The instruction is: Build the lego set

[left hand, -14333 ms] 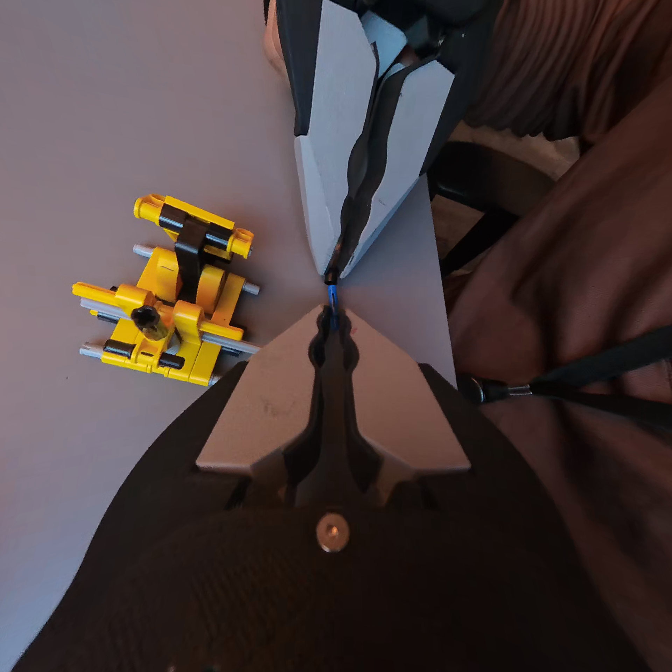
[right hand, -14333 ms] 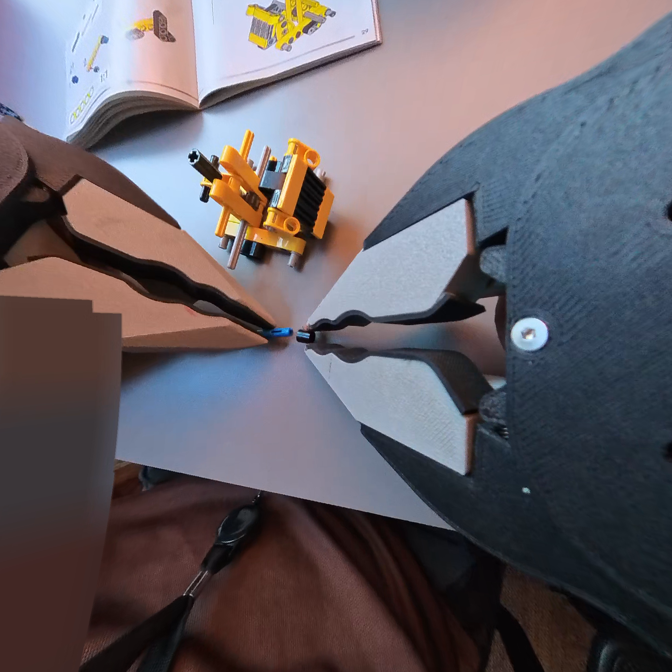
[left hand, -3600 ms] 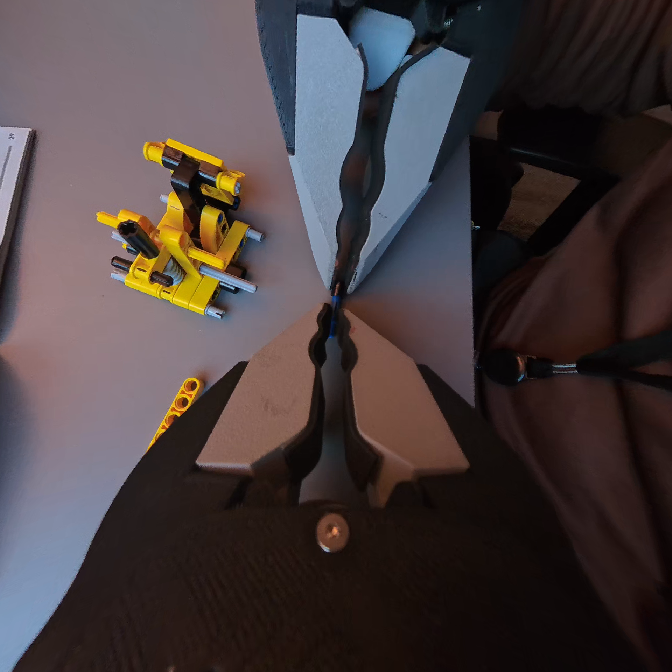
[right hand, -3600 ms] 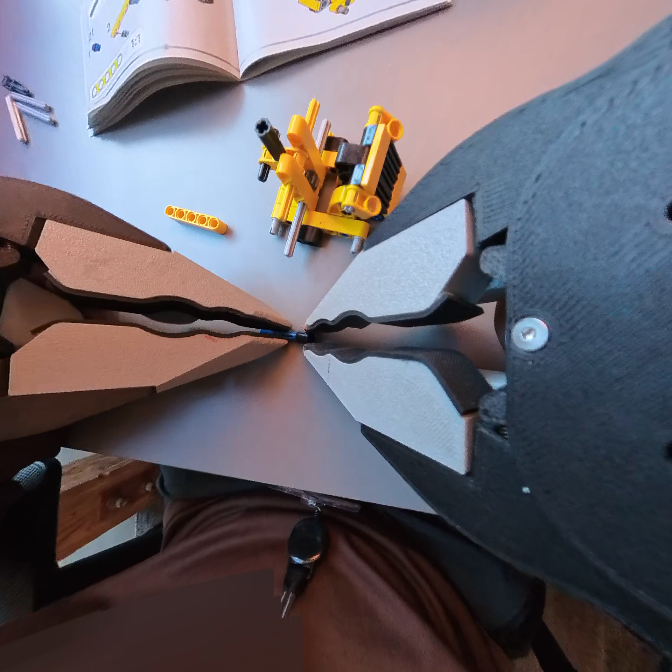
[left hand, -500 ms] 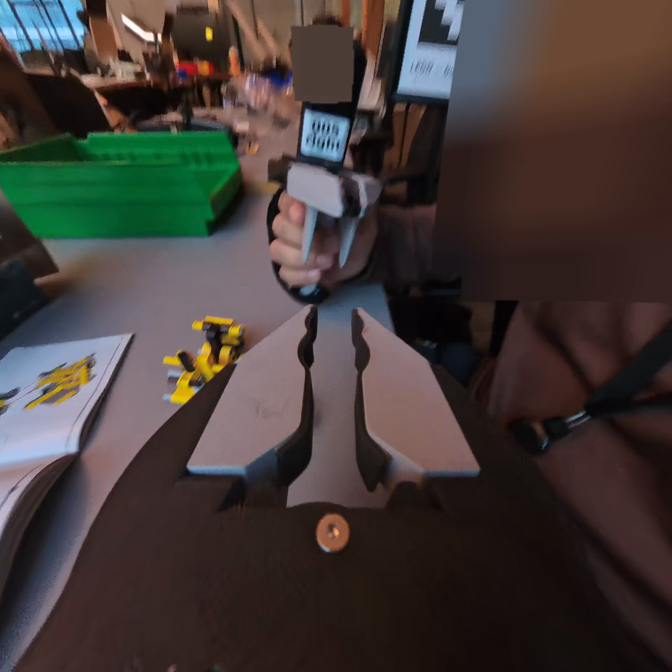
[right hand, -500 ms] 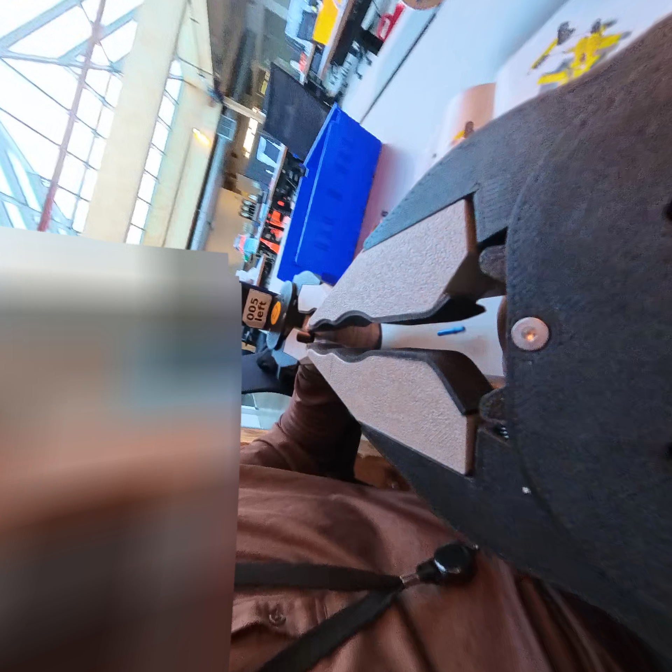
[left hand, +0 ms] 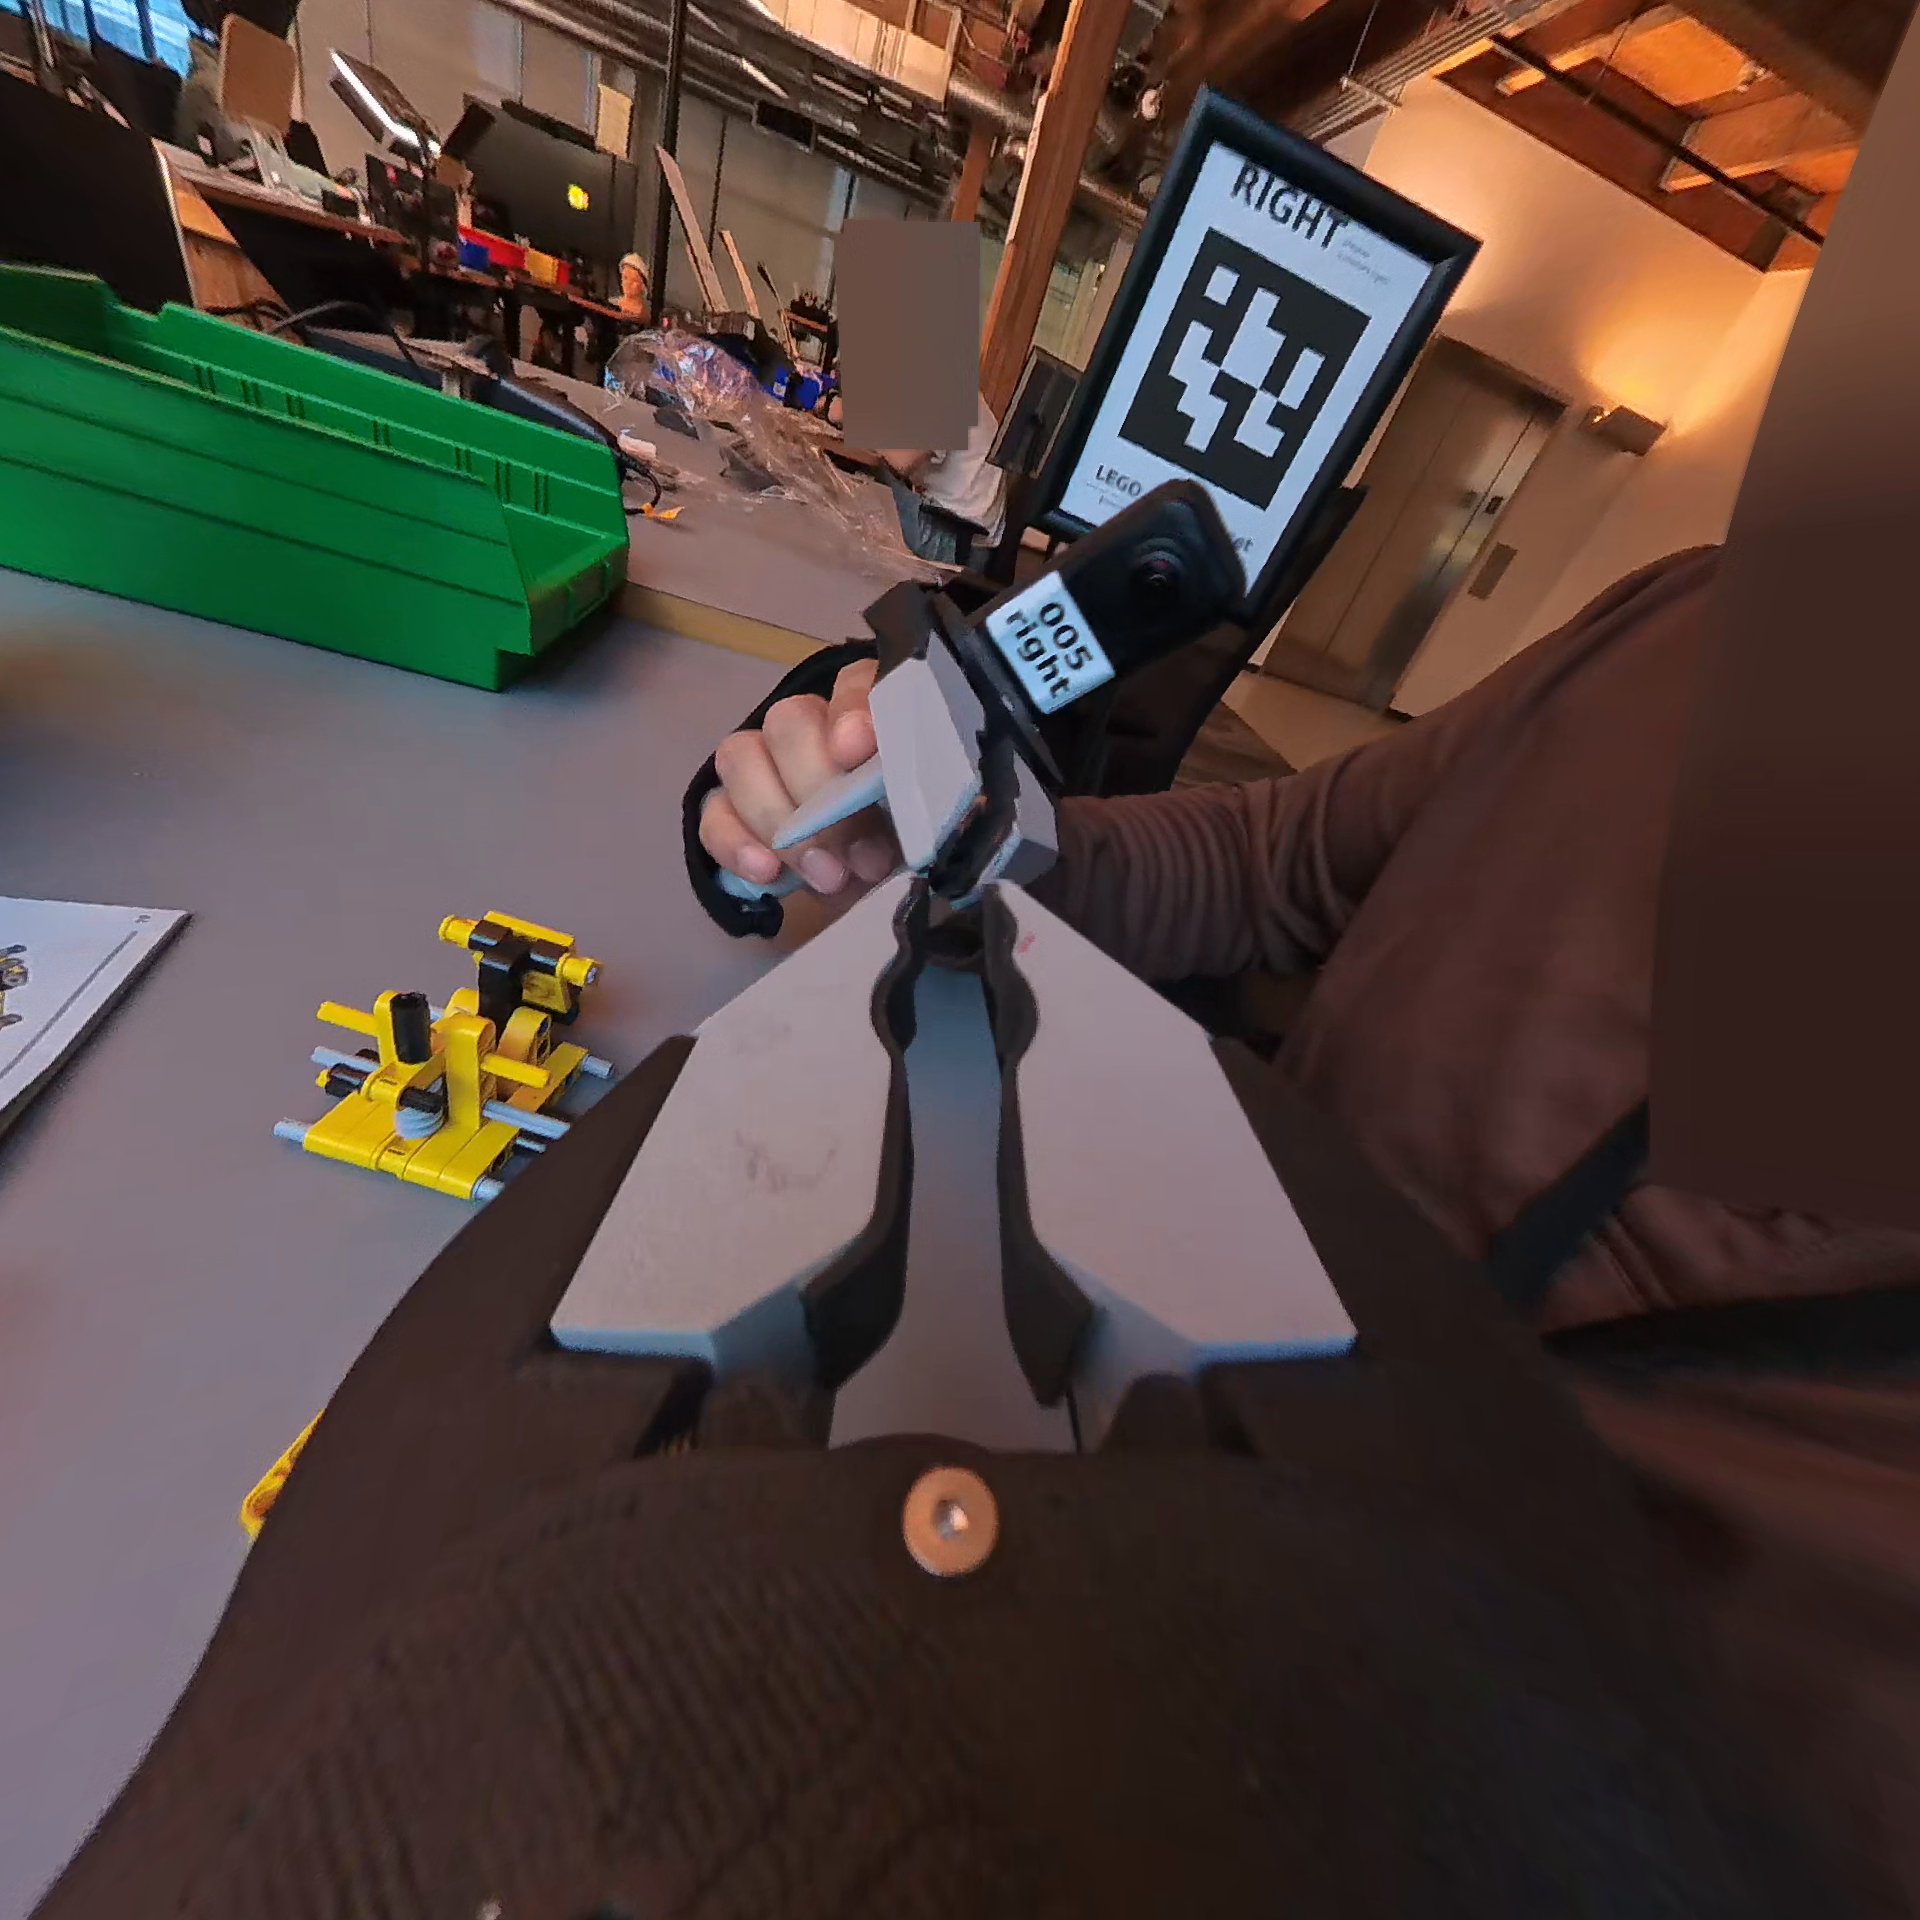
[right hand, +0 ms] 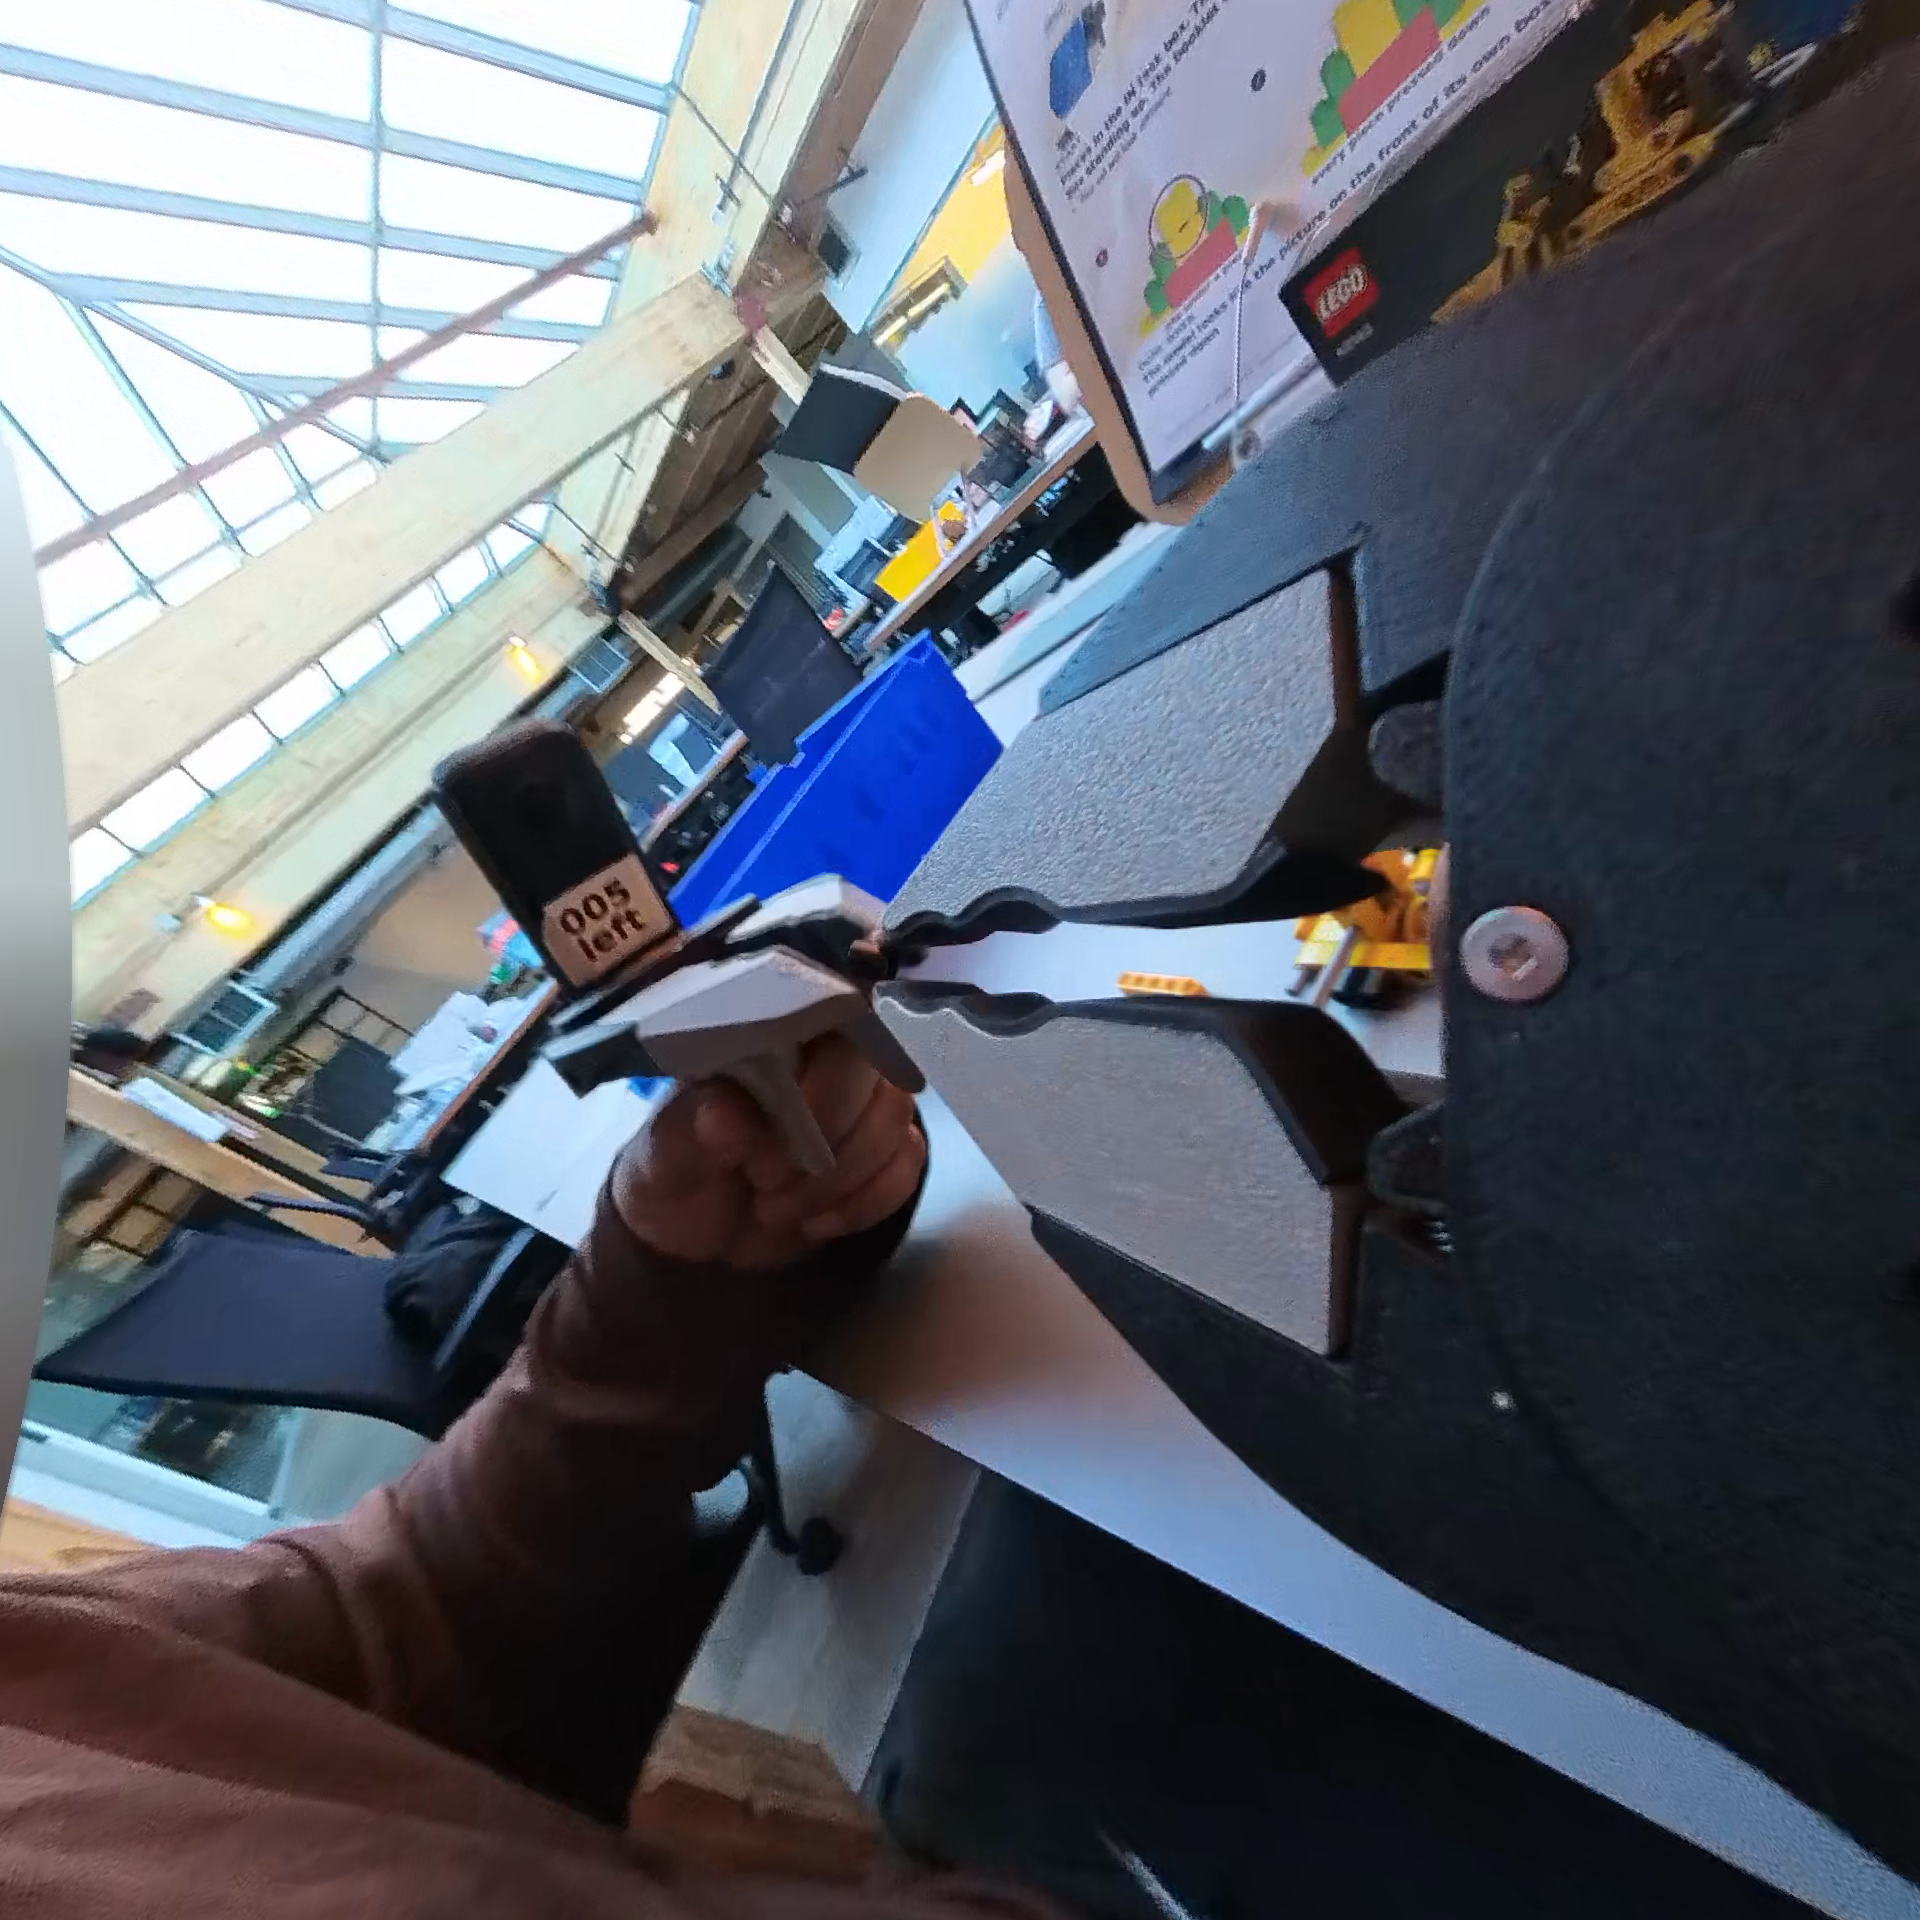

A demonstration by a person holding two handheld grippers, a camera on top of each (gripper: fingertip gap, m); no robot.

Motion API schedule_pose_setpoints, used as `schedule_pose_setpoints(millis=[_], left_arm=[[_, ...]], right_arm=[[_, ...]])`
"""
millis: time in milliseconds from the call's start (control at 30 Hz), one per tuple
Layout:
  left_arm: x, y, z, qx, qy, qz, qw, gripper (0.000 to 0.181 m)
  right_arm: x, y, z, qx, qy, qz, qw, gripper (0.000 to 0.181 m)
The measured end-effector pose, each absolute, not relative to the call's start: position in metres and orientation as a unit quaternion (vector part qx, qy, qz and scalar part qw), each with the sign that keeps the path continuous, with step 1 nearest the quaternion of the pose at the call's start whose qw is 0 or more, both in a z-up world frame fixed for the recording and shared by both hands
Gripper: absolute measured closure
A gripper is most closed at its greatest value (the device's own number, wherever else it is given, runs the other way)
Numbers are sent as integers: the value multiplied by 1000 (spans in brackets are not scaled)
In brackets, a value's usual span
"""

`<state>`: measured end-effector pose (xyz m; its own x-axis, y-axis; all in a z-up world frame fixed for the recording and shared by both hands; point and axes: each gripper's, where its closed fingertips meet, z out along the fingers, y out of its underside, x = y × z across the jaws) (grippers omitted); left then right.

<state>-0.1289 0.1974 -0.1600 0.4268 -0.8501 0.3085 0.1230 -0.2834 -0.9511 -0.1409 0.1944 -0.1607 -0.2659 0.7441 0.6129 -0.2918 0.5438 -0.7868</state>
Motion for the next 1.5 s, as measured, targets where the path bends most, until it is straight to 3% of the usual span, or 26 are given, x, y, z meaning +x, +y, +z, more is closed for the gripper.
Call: schedule_pose_setpoints(millis=[333, 400, 500, 633, 700, 800, 967, 1100, 1500], left_arm=[[-137, 207, -189, -704, 272, -427, 498, 176], [-141, 208, -195, -718, 276, -411, 489, 176], [-152, 208, -207, -748, 281, -376, 469, 176], [-179, 194, -246, -817, 320, -277, 391, 177], [-186, 178, -266, -841, 352, -237, 337, 176], [-185, 170, -274, -846, 372, -219, 313, 176], [-179, 168, -275, -845, 372, -240, 299, 176], [-179, 167, -275, -841, 380, -237, 304, 174], [-185, 167, -274, -838, 384, -235, 309, 168]], right_arm=[[-149, 203, -191, -206, -707, 377, 563, 175], [-152, 204, -201, -234, -721, 369, 538, 170], [-157, 216, -222, -297, -747, 322, 500, 148], [-145, 192, -234, -333, -775, 369, 390, 170], [-143, 181, -246, -382, -783, 377, 314, 155], [-143, 175, -271, -420, -805, 334, 251, 155], [-142, 176, -276, -431, -807, 330, 233, 173], [-141, 181, -276, -437, -803, 329, 237, 169], [-144, 184, -277, -436, -803, 327, 240, 180]])
